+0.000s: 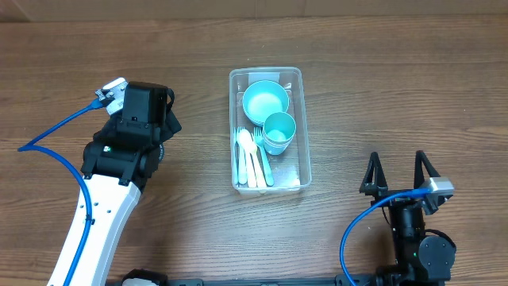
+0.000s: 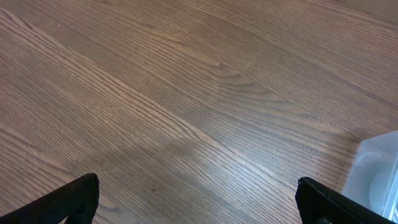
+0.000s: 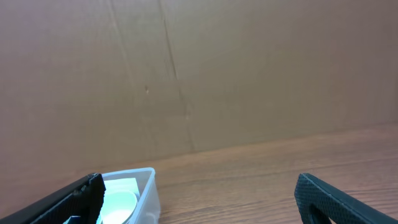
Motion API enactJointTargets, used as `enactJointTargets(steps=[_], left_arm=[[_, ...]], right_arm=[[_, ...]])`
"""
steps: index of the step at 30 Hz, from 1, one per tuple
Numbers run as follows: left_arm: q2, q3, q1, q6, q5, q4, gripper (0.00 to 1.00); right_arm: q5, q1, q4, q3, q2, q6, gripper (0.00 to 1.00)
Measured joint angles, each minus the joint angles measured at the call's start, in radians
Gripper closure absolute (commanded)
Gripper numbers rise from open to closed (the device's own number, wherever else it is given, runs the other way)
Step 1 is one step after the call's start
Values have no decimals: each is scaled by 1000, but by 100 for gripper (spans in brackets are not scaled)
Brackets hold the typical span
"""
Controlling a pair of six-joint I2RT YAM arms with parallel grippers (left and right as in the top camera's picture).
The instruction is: Pack container
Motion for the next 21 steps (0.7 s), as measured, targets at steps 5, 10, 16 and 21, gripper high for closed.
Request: enactJointTargets(steps=[5, 10, 16, 21], left_arm=[[0, 0, 0, 0, 0, 0, 0], [0, 0, 0, 0, 0, 0, 0], [0, 0, 0, 0, 0, 0, 0], [0, 0, 0, 0, 0, 0, 0]], right_arm=[[0, -3, 6, -70, 0, 4, 0], [0, -3, -77, -75, 0, 4, 0], [-1, -4, -100, -75, 0, 4, 0], [-4, -4, -100, -75, 0, -54, 0]])
